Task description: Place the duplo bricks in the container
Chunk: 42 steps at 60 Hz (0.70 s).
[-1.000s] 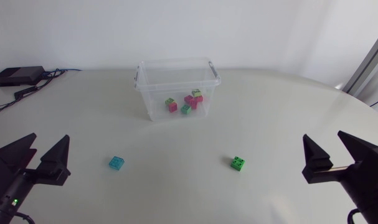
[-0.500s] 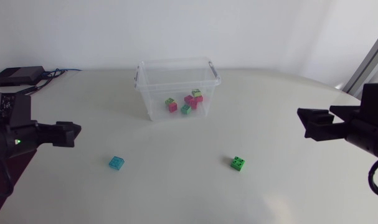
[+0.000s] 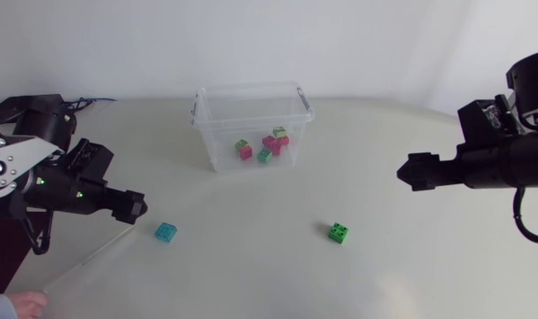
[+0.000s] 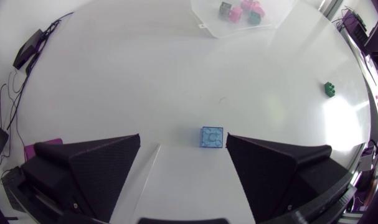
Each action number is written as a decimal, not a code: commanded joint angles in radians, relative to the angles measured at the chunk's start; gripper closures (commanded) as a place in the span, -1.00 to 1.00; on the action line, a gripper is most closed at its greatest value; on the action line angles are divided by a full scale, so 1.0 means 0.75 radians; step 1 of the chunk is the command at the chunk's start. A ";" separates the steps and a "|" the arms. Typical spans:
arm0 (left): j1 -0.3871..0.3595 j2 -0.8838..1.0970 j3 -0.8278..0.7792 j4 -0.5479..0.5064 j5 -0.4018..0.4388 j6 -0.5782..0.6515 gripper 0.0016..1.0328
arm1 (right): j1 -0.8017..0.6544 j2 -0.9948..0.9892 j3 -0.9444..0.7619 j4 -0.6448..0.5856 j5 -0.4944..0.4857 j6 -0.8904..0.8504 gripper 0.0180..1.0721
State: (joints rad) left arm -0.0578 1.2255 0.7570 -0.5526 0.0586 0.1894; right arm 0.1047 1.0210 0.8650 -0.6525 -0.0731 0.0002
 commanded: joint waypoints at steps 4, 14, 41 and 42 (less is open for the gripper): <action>-0.062 0.156 0.089 -0.030 0.014 0.038 -0.86 | 0.044 0.054 0.033 -0.059 -0.087 -0.117 -0.92; -0.132 0.291 0.163 -0.073 0.014 0.044 -0.82 | 0.051 0.042 -0.002 -0.057 -0.181 -0.268 -0.92; -0.350 0.407 0.197 -0.153 0.014 0.279 -0.80 | 0.257 0.488 0.041 -0.024 -0.207 -0.534 -0.92; -0.361 0.403 0.191 -0.153 0.014 0.289 -0.80 | 0.257 0.516 0.047 -0.020 -0.205 -0.552 -0.92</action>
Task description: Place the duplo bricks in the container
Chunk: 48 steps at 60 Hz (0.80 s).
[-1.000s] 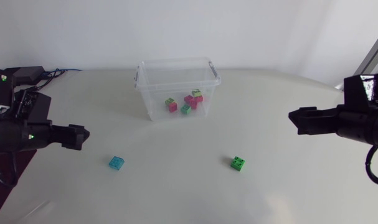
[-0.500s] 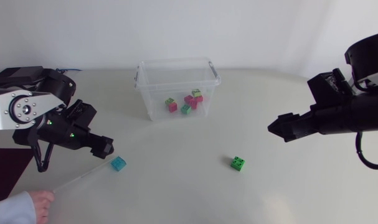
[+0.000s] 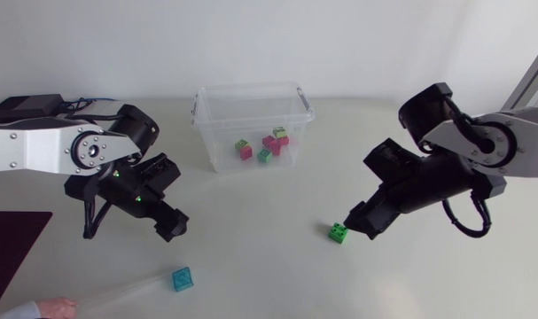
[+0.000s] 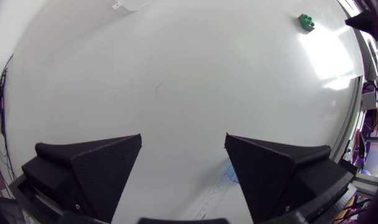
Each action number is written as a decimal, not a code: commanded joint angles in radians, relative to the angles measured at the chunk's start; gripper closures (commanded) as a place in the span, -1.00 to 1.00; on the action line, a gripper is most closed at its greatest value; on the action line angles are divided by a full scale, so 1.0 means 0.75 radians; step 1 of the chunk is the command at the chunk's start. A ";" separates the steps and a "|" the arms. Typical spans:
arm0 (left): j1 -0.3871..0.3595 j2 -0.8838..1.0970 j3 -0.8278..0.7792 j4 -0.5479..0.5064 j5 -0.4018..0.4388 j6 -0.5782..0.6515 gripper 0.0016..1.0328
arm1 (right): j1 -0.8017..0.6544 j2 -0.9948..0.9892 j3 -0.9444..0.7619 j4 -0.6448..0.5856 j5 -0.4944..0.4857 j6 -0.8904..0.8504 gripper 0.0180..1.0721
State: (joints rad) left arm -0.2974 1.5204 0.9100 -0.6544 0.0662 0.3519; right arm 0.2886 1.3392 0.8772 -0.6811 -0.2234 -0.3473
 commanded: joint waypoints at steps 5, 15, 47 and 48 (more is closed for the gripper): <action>-0.074 -0.017 -0.029 -0.031 0.006 0.120 -0.80 | 0.012 0.184 0.037 0.078 0.030 -0.134 -0.92; -0.158 -0.103 -0.097 -0.058 0.020 0.216 -0.81 | 0.028 0.346 0.062 0.145 0.083 -0.226 -0.91; -0.283 -0.170 -0.281 -0.064 0.034 0.400 -0.82 | 0.084 0.599 0.078 0.248 0.142 -0.304 0.10; -0.283 -0.166 -0.283 -0.062 0.034 0.404 -0.82 | 0.086 0.599 0.076 0.248 0.142 -0.306 0.22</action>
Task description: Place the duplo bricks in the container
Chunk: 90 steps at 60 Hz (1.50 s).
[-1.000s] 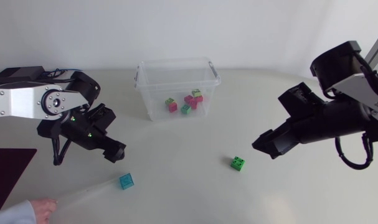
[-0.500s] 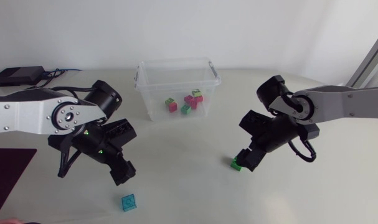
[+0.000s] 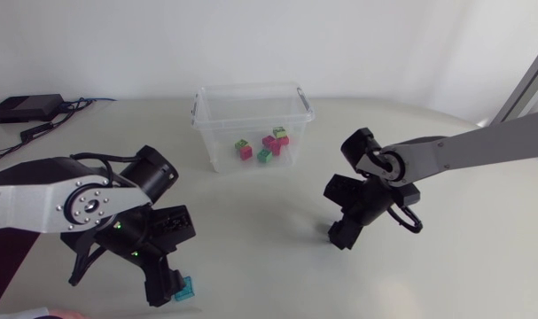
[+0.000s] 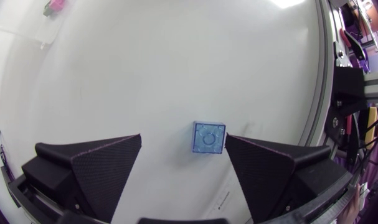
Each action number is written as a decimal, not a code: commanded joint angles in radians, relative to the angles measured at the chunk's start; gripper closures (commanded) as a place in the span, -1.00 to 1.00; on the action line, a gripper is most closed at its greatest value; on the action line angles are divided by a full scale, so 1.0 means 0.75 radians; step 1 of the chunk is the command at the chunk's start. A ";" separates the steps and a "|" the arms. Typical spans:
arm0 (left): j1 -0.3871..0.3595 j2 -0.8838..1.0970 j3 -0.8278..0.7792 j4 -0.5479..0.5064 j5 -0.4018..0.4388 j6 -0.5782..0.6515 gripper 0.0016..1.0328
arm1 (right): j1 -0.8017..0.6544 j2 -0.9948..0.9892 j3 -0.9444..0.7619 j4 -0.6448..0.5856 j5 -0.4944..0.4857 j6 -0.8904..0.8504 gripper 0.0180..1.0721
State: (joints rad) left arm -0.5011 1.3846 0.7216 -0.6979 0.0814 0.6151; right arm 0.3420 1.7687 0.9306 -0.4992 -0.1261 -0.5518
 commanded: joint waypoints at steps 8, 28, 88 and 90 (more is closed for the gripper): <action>-0.009 0.064 -0.038 0.000 0.014 0.065 -0.82 | 0.023 0.016 0.001 -0.036 0.025 -0.037 0.61; 0.179 0.079 -0.019 0.094 0.020 0.172 -0.82 | 0.068 -0.280 0.121 -0.210 0.043 0.038 0.62; 0.680 0.510 0.261 0.303 0.210 0.329 -0.48 | 0.104 -0.094 0.944 -0.159 -0.041 0.415 0.62; 0.680 0.510 0.263 0.303 0.233 0.340 -0.20 | 0.098 -0.076 0.970 -0.155 -0.041 0.427 0.62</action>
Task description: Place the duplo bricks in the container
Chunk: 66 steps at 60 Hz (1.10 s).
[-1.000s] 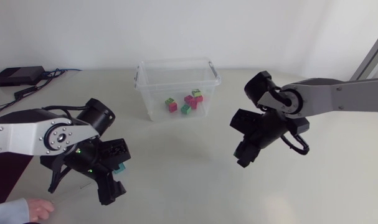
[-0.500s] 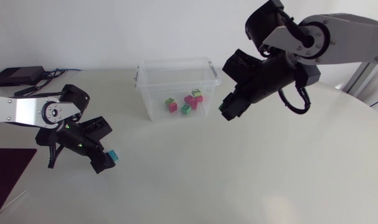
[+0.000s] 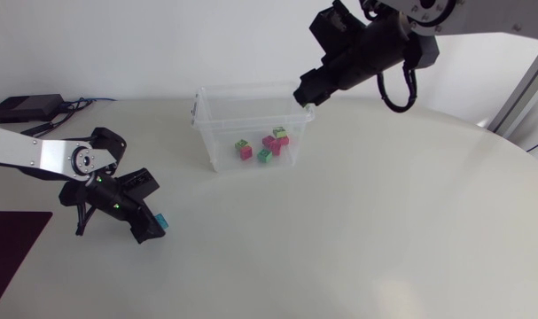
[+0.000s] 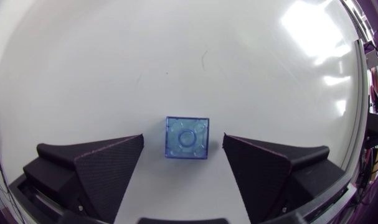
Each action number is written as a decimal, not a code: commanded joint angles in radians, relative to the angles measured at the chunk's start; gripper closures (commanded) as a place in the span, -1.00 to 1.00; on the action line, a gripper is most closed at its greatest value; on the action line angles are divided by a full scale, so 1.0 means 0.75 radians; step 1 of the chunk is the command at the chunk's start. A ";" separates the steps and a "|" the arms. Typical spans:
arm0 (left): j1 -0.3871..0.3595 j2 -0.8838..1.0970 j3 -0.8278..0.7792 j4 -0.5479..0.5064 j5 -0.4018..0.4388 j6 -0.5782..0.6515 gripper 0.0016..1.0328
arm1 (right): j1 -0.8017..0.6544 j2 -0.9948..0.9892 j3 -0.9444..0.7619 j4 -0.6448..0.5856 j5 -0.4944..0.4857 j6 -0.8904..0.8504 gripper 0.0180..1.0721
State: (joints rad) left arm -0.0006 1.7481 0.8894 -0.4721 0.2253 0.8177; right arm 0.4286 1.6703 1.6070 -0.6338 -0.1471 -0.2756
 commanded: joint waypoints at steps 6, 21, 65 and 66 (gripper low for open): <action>0.017 0.040 0.045 -0.003 0.121 0.092 0.44 | -0.034 0.139 0.162 0.052 -0.017 0.116 0.61; 0.001 -0.085 0.054 -0.086 0.170 0.092 0.57 | -0.046 0.350 0.328 0.166 -0.035 0.188 0.61; -0.071 -0.222 0.551 0.284 0.387 -0.583 0.54 | -0.044 0.610 0.455 0.262 0.024 0.214 -0.93; -0.075 -0.204 0.565 0.304 0.387 -0.603 0.54 | -0.046 0.593 0.432 0.268 0.026 0.216 -0.93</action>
State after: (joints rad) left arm -0.0456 1.5188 1.2434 -0.2932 0.5018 0.4732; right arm 0.3973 2.1792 2.0037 -0.4477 -0.1360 -0.1371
